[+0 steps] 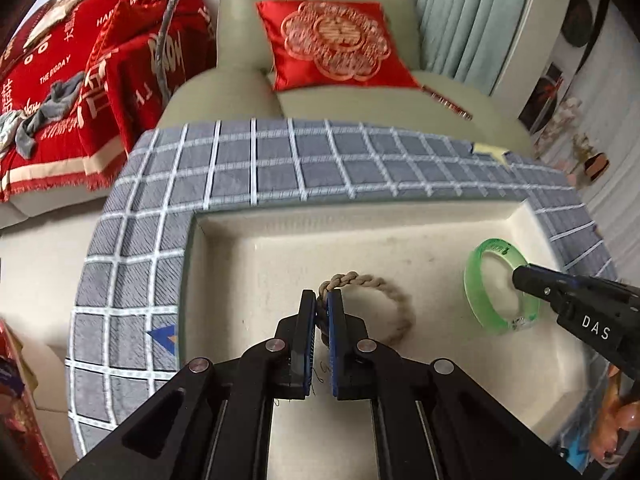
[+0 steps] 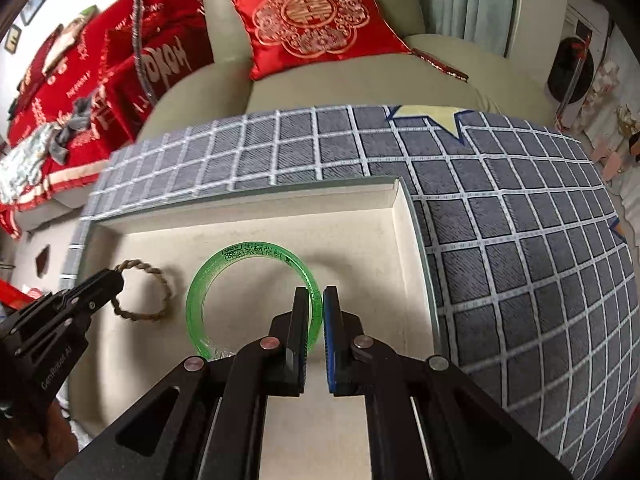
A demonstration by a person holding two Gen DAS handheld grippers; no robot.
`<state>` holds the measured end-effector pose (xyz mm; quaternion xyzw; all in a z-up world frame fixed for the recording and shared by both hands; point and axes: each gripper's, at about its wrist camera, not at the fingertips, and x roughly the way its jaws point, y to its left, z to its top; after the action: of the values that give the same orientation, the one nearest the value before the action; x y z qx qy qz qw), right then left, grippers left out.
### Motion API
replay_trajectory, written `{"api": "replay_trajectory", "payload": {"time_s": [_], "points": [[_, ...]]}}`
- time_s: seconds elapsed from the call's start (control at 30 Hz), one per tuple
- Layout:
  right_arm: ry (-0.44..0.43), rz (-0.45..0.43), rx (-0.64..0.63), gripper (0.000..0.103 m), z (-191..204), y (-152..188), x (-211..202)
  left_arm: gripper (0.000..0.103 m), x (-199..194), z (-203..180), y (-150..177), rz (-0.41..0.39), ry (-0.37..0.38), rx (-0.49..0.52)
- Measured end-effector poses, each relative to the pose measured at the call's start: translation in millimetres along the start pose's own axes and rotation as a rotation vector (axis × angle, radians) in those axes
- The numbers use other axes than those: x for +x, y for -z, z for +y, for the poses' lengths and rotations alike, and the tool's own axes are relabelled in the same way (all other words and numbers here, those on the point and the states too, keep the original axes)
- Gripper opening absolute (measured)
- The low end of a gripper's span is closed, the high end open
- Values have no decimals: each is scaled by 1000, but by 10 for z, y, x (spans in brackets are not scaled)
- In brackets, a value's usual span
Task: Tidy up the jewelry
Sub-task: 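Carry both into the white tray and open the right then left tool, then move both open tools back over the jewelry on the tablecloth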
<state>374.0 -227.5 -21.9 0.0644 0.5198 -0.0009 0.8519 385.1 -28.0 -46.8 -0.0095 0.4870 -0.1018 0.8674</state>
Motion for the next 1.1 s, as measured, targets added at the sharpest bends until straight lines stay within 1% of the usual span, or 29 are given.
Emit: {"api": "replay_trajectory", "payload": {"time_s": [0.07,0.1,0.2,0.23,0.3,0.33,0.37,0.43,0.7,0.9,0.93,0.97,1.0,1.07,1.1], "points": [[7,13,-4,8,-12,10,99,20,51,-28,21,10,-22,9],[14,17,-10,8,-14,24,137,20,45,-57,38,-1,-39,24],[24,5,-29,8,-7,77,133,21,56,-118,41,3,-88,56],[29,6,-35,9,0,78,135,21,53,-135,46,2,-101,66],[28,8,-41,15,27,81,132,21,52,-167,49,1,-138,86],[19,13,-40,24,32,78,131,21,44,-171,52,-1,-143,89],[4,15,-34,37,29,75,116,21,39,-184,54,-6,-148,93],[-15,-9,-22,52,24,72,40,21,23,-192,55,-15,-148,93],[-67,-93,16,52,-72,151,-445,21,9,-169,39,-18,-129,85],[-105,-113,60,53,-244,363,-732,21,20,-179,32,-10,-128,95],[-111,-116,65,53,-271,409,-774,25,16,-172,27,-13,-129,89],[-116,-119,68,53,-291,452,-812,67,14,-166,22,-12,-128,84],[-123,-120,70,53,-311,495,-849,103,5,-158,11,-9,-132,75],[-134,-124,79,53,-343,570,-917,103,-148,-159,-6,-93,-160,62],[-141,-124,83,53,-355,602,-944,103,-184,-178,-18,-98,-151,75]]}}
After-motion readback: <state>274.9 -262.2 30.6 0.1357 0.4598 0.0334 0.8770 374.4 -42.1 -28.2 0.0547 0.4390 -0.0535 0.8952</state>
